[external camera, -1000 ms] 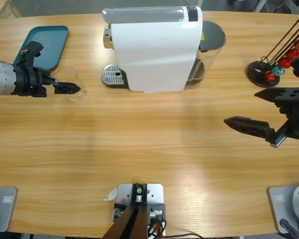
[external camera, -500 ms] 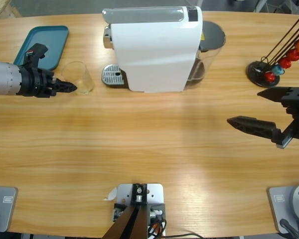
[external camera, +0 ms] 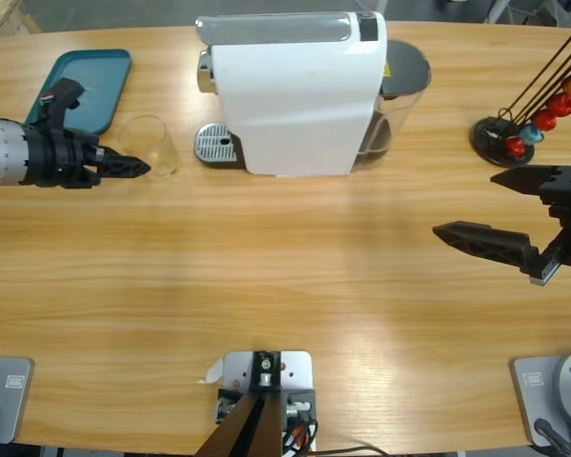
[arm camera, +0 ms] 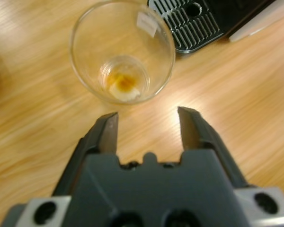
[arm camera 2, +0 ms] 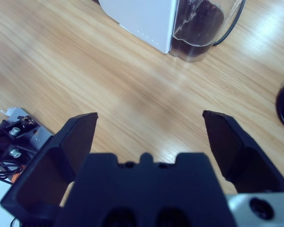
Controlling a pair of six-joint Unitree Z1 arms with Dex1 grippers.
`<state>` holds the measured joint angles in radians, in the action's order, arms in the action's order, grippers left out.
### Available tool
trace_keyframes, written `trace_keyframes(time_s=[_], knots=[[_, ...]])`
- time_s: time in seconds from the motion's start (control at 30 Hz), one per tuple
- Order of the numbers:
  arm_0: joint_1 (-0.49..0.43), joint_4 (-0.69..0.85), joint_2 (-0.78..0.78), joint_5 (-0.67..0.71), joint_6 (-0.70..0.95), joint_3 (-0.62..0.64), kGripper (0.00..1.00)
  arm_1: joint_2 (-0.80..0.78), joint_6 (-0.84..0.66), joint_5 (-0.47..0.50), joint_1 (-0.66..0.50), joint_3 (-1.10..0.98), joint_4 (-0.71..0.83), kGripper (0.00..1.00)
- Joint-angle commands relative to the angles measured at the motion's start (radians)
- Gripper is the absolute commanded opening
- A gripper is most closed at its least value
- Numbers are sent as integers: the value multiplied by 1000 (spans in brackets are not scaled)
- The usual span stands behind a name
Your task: Pour coffee
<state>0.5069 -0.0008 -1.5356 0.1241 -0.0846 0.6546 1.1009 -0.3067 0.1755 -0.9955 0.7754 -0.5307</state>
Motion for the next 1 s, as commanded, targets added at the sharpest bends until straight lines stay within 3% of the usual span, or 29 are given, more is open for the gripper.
trace_keyframes(time_s=[0.03,0.43,1.0], knots=[[7,-27,25,4,17,-48,996,-13,-11,-29,14,-38,8,1000],[7,-219,-118,2,26,-48,996,-14,-7,-41,14,-38,6,1000],[7,-269,-194,2,25,-47,991,-24,-2,-53,14,-42,7,1000]])
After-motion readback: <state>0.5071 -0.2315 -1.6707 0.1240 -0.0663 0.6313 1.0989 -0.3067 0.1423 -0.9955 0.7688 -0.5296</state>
